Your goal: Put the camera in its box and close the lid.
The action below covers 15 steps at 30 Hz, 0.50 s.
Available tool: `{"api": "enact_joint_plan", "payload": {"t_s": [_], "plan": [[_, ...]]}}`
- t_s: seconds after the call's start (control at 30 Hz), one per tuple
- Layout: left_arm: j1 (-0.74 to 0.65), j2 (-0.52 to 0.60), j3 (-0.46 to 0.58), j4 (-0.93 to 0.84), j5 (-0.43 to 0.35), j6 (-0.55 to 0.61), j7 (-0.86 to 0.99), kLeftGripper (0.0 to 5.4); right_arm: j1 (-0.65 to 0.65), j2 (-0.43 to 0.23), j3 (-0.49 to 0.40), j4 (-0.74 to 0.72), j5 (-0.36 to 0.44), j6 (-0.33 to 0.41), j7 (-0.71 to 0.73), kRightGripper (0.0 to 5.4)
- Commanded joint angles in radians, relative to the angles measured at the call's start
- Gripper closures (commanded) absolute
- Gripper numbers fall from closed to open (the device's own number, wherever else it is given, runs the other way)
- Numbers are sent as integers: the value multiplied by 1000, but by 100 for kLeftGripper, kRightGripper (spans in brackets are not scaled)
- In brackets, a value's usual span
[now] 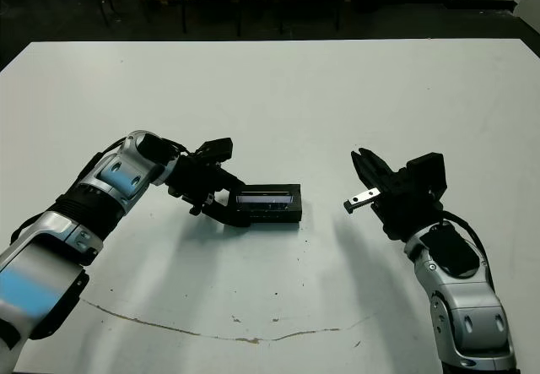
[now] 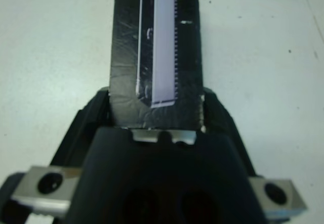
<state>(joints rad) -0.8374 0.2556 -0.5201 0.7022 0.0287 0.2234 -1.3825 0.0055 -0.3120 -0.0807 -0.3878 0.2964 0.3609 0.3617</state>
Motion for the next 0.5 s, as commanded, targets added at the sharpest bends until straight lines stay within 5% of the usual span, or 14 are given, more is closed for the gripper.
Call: {"api": "enact_joint_plan", "payload": {"t_s": [0.03,0.3,0.5], "plan": [[74,-51,-87,30,65,17,-11,268,12,-5,1,2,-7,12,-4,540],[93,-38,-91,19,86,34,34,268,7,-4,3,23,-1,-8,11,540],[107,-18,-98,10,100,-1,51,163,8,-3,3,16,-3,-4,5,540]]}}
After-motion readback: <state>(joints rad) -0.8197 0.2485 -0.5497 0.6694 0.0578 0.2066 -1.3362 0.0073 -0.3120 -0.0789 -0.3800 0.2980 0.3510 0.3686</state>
